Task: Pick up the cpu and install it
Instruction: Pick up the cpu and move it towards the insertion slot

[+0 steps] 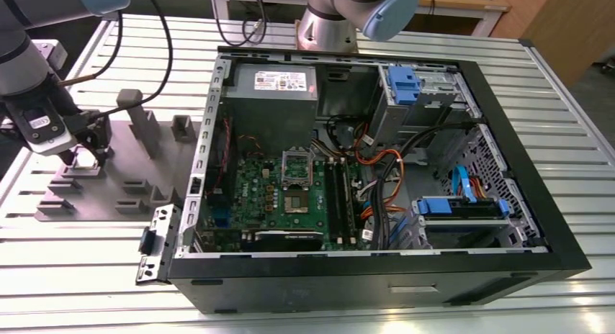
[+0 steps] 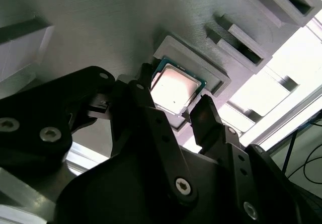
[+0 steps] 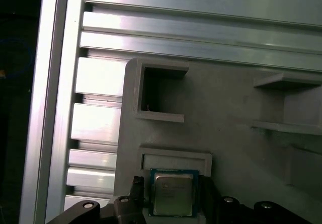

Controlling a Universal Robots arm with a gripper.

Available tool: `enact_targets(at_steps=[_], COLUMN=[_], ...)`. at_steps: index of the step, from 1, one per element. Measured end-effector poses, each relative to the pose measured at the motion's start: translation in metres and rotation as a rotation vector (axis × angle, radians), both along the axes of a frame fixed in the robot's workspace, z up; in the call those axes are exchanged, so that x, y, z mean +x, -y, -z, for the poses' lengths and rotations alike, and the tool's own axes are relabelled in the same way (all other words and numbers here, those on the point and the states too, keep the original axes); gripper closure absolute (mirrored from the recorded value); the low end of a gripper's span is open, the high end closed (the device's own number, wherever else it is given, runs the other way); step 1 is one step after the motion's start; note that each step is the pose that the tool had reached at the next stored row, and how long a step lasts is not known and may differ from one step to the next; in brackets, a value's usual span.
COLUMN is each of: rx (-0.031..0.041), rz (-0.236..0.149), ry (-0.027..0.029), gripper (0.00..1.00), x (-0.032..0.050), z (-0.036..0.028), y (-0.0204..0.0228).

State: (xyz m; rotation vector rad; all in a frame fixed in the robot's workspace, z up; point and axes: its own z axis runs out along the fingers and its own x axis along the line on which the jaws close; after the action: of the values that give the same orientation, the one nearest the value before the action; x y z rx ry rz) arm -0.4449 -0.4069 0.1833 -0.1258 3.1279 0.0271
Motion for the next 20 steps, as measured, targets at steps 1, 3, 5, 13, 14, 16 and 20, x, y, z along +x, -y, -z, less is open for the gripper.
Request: enact_targets(at_steps=[1,3,5,13,14,16,20], rx=[-0.0004,-0.0019,-0.0026,-0.0032,-0.0032,-0.0033,-0.0033], rz=[0.0,0.0,0.0,0.0,0.0,0.0,0.0], ry=[0.0,0.0001,0.0001,0.0001,0.0001,0.0,0.0001], gripper=[0.44,0.51,0.51,0.53,0.53,0.53,0.53], x=[0.0,0.0001,0.0002,0.0008,0.0009,0.0008,0.0009], z=[0.0,0.0,0.0,-0.0001,-0.0005,-0.0015,-0.0034], y=[0.0,0.0,0.0,0.0,0.0,0.0,0.0])
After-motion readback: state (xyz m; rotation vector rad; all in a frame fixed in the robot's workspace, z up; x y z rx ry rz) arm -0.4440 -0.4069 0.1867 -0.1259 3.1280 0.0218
